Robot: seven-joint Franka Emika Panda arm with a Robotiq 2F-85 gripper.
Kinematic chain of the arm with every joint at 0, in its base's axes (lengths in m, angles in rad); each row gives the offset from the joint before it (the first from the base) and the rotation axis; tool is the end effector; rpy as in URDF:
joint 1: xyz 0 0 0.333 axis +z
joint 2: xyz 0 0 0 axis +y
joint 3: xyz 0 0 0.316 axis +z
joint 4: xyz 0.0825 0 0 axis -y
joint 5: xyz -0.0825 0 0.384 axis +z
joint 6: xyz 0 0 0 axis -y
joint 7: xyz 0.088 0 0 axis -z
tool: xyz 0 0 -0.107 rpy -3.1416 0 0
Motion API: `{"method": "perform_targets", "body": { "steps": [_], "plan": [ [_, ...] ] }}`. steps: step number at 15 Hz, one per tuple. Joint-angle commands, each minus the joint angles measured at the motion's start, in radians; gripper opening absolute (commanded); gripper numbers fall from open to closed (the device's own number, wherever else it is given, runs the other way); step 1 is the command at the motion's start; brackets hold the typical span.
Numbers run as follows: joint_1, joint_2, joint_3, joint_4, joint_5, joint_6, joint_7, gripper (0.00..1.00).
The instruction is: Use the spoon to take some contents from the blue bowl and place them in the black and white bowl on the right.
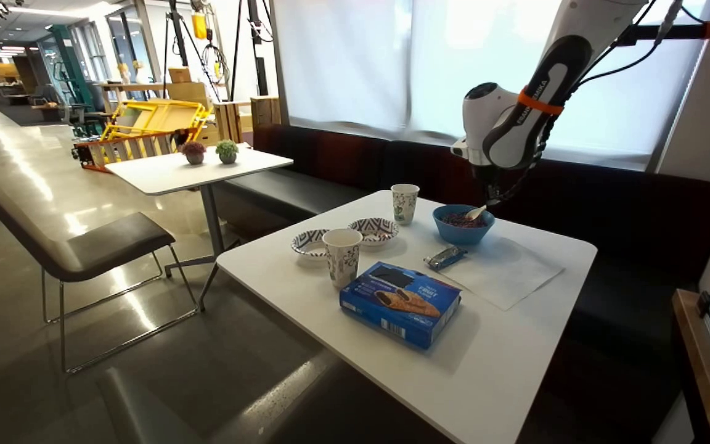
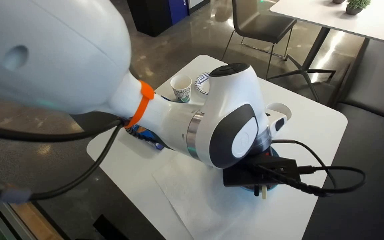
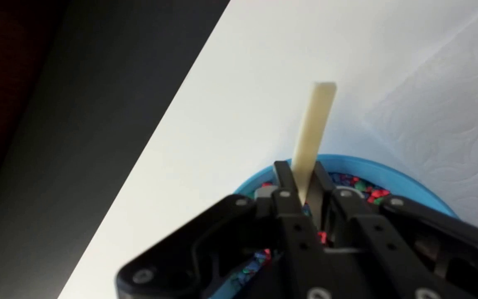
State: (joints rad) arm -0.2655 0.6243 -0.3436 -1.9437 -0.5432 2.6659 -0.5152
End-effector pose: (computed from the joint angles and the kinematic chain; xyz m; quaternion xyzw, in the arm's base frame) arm 0.5285 -0.3403 0.1809 0.9468 0.2196 -0.0852 0.2192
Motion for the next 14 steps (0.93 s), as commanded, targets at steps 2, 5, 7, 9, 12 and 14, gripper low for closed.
{"method": "perform_targets", "body": {
  "steps": [2,5,7,9,12,14],
  "plan": [
    [-0.013,0.016,0.049,0.011,0.013,-0.059,0.014,0.04],
    [-0.023,0.024,0.079,0.016,0.035,-0.077,0.003,0.04],
    [-0.034,0.028,0.100,0.019,0.053,-0.078,-0.005,0.04],
    [-0.054,0.028,0.130,0.020,0.090,-0.080,-0.020,0.04],
    [-0.097,0.038,0.180,0.031,0.167,-0.092,-0.051,0.04],
    [-0.135,0.048,0.210,0.046,0.224,-0.104,-0.083,0.04]
  ]
}}
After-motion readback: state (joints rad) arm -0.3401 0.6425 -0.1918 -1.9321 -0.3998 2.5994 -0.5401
